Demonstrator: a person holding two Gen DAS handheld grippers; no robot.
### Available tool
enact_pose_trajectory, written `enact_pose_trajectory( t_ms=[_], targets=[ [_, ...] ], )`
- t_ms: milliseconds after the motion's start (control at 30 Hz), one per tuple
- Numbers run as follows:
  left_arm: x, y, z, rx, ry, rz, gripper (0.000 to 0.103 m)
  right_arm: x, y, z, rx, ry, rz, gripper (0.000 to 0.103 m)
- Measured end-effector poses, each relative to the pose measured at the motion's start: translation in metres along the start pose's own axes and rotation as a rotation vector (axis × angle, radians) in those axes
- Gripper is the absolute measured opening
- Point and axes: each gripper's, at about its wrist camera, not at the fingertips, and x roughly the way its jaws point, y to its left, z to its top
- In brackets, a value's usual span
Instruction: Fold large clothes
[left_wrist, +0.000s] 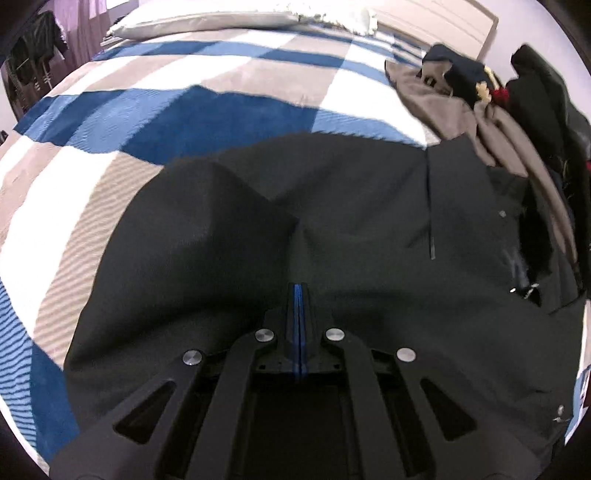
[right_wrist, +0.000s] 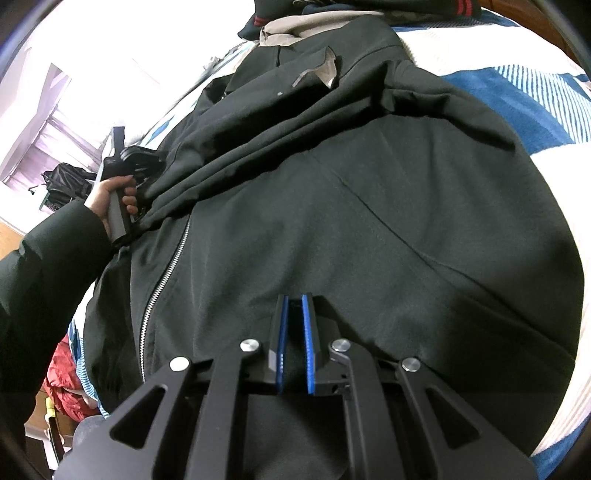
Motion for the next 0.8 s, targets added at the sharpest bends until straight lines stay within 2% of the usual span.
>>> enact_pose_trajectory(
  t_ms=[167,300,400,467,600,667,733,800],
  targets=[
    [-0.006,-0.007,0.000,0.037,0.016,0.031,0.002,0.003,0.000,-0.001,0.001,0.004,-0.005,0.010],
    [-0.030,-0.006,-0.009,0.052,0.011,0.036,0.002,0.004,0.000,-0.001,-0.006,-0.001,-0.007,0.010],
    [-0.069,-0.003,-0.027,0.063,-0.012,-0.024,0.003,0.004,0.000,-0.002,-0.008,-0.006,0.002,0.010],
    [-0.098,-0.002,-0.042,0.083,-0.035,-0.050,0.017,0.003,-0.001,-0.002,-0.012,-0.011,0.009,0.010],
    [-0.155,0.010,-0.080,0.100,-0.062,-0.112,0.028,-0.001,-0.003,-0.004,-0.017,-0.019,0.031,0.010],
    [-0.181,0.023,-0.103,0.098,-0.064,-0.130,0.038,-0.006,-0.003,-0.005,-0.029,-0.023,0.037,0.010],
    [-0.205,0.042,-0.130,0.089,-0.063,-0.135,0.044,-0.013,-0.001,-0.008,-0.048,-0.038,0.049,0.011],
    [-0.224,0.062,-0.157,0.075,-0.058,-0.138,0.044,-0.024,0.004,-0.013,-0.078,-0.062,0.056,0.011]
  ],
)
